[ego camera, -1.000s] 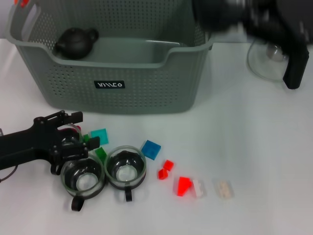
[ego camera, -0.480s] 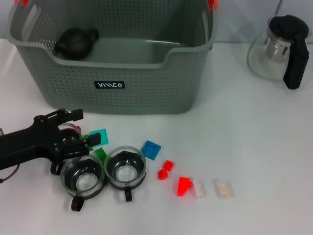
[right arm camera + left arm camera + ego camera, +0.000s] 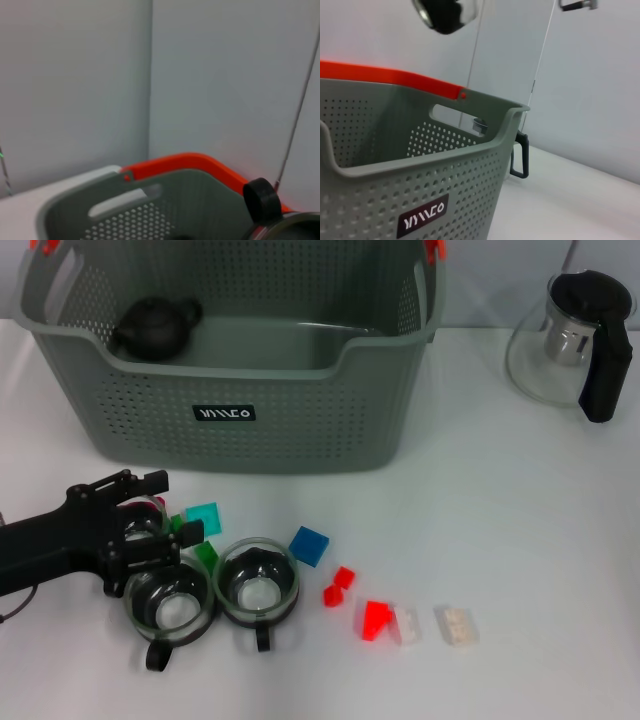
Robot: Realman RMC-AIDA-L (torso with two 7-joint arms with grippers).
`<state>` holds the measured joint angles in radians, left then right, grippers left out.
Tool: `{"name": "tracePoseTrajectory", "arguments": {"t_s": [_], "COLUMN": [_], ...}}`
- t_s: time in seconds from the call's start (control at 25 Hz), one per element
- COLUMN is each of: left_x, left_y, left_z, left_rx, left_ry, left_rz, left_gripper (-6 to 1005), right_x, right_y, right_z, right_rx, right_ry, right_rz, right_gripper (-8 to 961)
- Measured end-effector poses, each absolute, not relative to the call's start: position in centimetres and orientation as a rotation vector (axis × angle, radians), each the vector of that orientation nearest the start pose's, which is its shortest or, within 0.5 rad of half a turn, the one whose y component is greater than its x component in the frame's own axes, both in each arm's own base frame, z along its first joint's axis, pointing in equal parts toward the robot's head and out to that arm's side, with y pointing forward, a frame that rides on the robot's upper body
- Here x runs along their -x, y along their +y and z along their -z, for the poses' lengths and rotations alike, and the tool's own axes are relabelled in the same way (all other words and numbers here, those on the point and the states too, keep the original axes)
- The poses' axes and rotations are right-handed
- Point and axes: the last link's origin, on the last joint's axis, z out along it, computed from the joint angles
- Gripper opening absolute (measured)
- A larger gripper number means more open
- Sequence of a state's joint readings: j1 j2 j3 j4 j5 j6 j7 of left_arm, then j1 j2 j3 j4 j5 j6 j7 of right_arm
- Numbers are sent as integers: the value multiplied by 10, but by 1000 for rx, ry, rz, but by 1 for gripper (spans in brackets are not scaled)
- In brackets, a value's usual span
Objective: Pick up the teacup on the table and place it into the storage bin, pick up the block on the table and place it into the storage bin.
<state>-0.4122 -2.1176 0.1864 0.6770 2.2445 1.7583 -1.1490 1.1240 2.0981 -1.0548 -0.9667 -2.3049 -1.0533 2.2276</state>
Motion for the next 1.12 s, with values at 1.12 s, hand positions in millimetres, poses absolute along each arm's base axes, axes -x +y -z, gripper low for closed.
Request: {"name": "tracePoseTrajectory", "arguments": {"t_s": [1.12], "left_x": [315], "left_y": [268], "left_z": [-19], "left_rx": [2529], "left_ry": [-647], "left_rz": [819], "left_gripper": [884], "right_x": [-41], "right_y": [491], "right_z": [81], "right_rx": [2462], "right_ry": [373], "right_rz": [-36], "right_gripper": [49]}}
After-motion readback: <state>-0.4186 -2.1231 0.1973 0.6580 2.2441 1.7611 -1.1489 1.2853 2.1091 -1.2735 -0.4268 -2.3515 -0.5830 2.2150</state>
